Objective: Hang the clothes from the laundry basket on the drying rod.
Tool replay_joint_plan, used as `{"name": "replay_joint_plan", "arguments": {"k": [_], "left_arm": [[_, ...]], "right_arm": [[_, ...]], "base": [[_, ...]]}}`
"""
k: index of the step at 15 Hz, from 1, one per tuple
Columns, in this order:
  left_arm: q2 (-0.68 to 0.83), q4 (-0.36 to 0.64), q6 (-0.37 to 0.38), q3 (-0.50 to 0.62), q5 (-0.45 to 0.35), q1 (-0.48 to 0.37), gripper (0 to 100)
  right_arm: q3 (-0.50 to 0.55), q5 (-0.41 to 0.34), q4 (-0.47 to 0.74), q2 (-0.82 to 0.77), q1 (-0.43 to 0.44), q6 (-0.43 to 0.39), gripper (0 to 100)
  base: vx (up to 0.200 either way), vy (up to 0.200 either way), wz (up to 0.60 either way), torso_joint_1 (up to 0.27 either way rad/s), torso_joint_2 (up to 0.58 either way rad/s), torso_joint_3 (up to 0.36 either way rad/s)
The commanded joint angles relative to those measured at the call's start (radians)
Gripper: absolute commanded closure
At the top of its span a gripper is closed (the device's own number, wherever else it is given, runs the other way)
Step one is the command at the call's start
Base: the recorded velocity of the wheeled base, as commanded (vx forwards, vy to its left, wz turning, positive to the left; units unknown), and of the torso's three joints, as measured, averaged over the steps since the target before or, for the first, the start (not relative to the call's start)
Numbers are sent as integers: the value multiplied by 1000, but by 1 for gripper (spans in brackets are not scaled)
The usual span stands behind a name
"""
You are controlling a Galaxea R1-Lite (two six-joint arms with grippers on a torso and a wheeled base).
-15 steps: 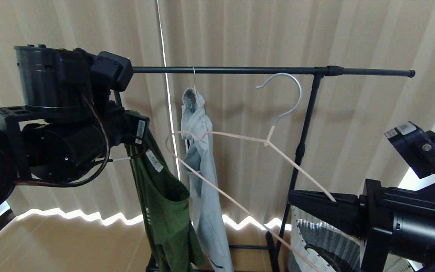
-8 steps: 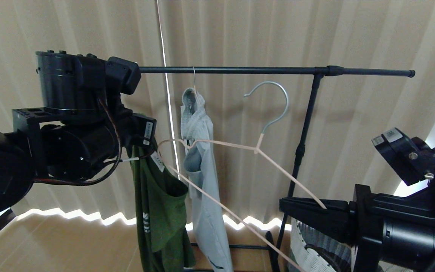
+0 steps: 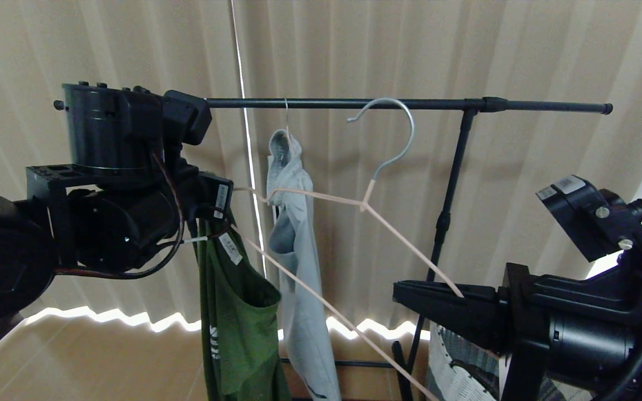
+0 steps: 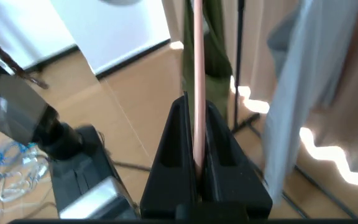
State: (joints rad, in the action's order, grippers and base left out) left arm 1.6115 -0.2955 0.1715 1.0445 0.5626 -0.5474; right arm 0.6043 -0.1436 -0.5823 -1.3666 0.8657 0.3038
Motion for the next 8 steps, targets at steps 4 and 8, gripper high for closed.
{"name": "replay_joint_plan", "arguments": {"k": [4, 8], "left_arm": [[-2, -2, 3, 11, 13, 14, 100], [5, 1, 5, 20, 46, 20, 100]], "right_arm": [[-17, 1, -11, -14, 4, 1, 100], [-52, -2, -14, 24, 4, 8, 100]], "base": [[0, 0, 0, 0, 0, 0], [0, 0, 0, 0, 0, 0]]}}
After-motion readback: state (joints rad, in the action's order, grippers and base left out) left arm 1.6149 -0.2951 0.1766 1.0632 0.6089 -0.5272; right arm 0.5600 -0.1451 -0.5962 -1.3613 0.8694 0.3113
